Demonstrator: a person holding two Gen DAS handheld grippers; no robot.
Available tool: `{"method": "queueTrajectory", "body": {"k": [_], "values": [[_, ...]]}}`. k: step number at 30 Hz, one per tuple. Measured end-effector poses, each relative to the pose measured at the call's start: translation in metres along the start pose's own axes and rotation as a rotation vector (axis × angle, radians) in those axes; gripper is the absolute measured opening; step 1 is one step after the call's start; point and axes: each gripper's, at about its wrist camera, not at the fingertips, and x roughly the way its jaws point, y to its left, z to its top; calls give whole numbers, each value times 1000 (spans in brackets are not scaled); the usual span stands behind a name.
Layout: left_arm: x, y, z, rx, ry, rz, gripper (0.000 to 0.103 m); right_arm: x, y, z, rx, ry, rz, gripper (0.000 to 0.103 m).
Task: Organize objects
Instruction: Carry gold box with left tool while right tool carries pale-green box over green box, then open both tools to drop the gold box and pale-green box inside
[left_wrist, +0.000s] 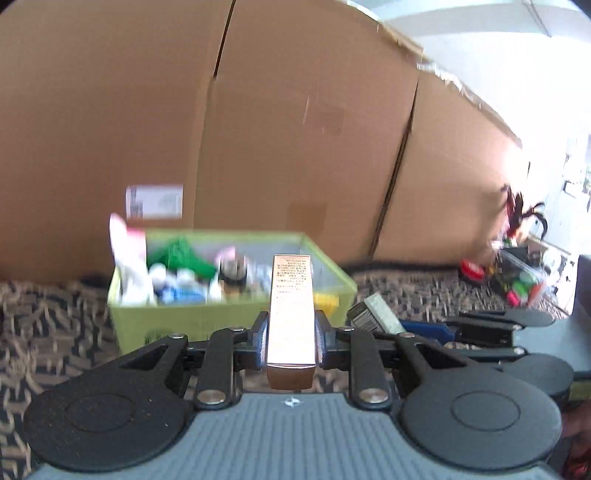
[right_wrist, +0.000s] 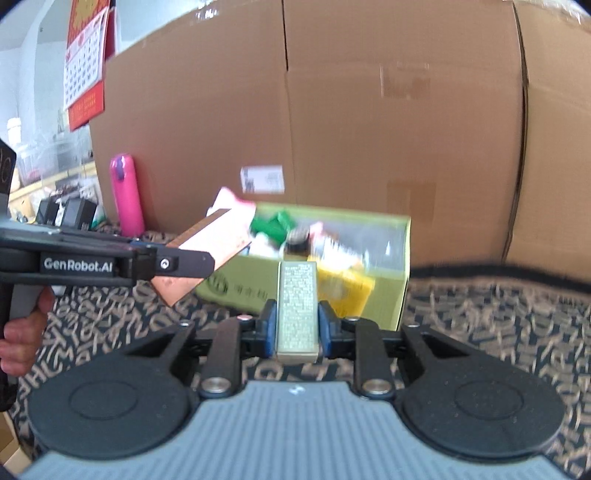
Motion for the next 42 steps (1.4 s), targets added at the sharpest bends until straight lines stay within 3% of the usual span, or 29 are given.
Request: {"method": "queueTrajectory", "body": {"k": [7,12,23,26,27,28,29,31,32,42], "values": [[38,3,47,15,-31,39,25,36,-18,38,-19,-53,-38,23],[74,21,69,-27,-24,57,25,74,-37,55,-8,-71,-55,23],[145,60,79,-96,34,105,25,154,-71,65,30,-22,-63,23],[150,62,75,-73,-8,128,29,170,-72,61,15,7,-52,24],[149,63,73,-68,-33,141,57,175,-71,58,-2,15,-46,27],[148,63,72,-73,-43,158,76,177,-70,55,-21,19,-47,46],[145,65,70,-84,-53,175,98,177,-69,53,-35,11,-53,73],[138,67,65,-89,-87,189,98,166,-63,44,-64,-41,-59,100],[136,68,63,-87,-86,187,98,162,-62,41,-75,-61,-58,103],[110,56,59,-71,-89,229,98,144,-57,38,-47,-47,-72,103]]}}
